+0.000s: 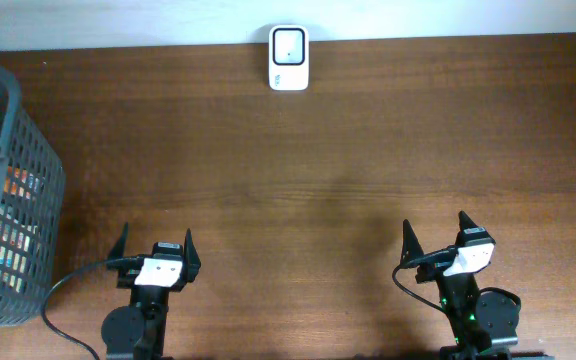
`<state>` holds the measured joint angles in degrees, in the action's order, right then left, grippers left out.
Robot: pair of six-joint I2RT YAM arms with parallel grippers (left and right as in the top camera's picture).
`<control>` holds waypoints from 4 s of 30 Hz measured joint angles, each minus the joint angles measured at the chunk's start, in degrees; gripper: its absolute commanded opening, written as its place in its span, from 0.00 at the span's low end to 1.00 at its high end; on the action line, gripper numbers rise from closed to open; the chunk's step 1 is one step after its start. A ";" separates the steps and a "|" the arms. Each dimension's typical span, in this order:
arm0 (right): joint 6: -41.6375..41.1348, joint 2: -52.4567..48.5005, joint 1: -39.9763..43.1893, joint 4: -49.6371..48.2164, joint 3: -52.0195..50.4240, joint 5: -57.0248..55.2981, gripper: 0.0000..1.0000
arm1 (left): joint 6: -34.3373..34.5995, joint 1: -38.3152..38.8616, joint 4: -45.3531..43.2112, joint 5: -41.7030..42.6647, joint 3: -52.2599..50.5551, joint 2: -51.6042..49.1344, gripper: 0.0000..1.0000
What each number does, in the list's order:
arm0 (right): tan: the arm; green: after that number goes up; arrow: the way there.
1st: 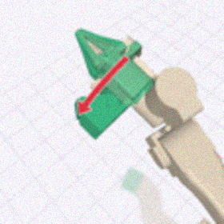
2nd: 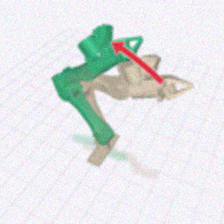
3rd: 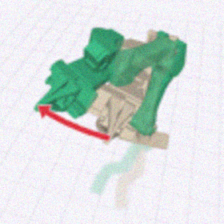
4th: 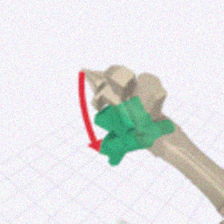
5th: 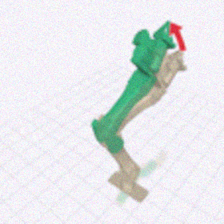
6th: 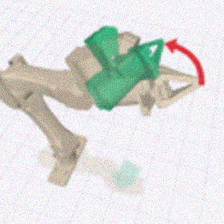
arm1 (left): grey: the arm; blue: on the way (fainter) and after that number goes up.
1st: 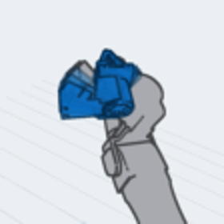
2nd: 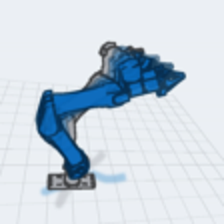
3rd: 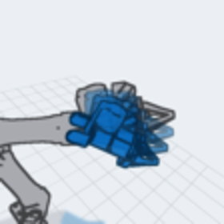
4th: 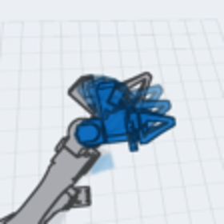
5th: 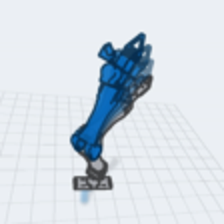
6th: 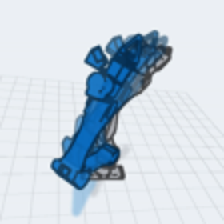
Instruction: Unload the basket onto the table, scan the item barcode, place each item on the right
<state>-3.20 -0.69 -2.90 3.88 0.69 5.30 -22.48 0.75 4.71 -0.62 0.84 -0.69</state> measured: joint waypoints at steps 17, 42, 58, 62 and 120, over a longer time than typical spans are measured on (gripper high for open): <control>-0.07 0.00 0.00 0.00 0.00 0.00 0.99 | 0.00 0.00 0.00 0.00 0.00 0.00 0.99; 0.00 0.00 0.00 0.00 0.00 0.00 0.99 | 0.00 0.00 0.00 -0.02 0.00 0.00 0.99; -0.04 0.00 0.00 0.00 0.00 0.00 0.99 | 0.00 0.00 -3.23 0.74 0.37 0.00 0.99; -0.04 0.00 0.00 0.02 0.00 0.00 0.99 | 0.24 0.00 -2.16 4.07 7.74 -2.32 0.99; -0.02 0.00 0.00 0.00 -0.02 0.00 0.99 | 38.77 -48.41 68.19 -6.71 117.66 -122.95 0.84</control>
<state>-3.22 -0.69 -2.90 3.88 0.67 5.30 16.29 -47.66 72.90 -7.33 118.50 -123.63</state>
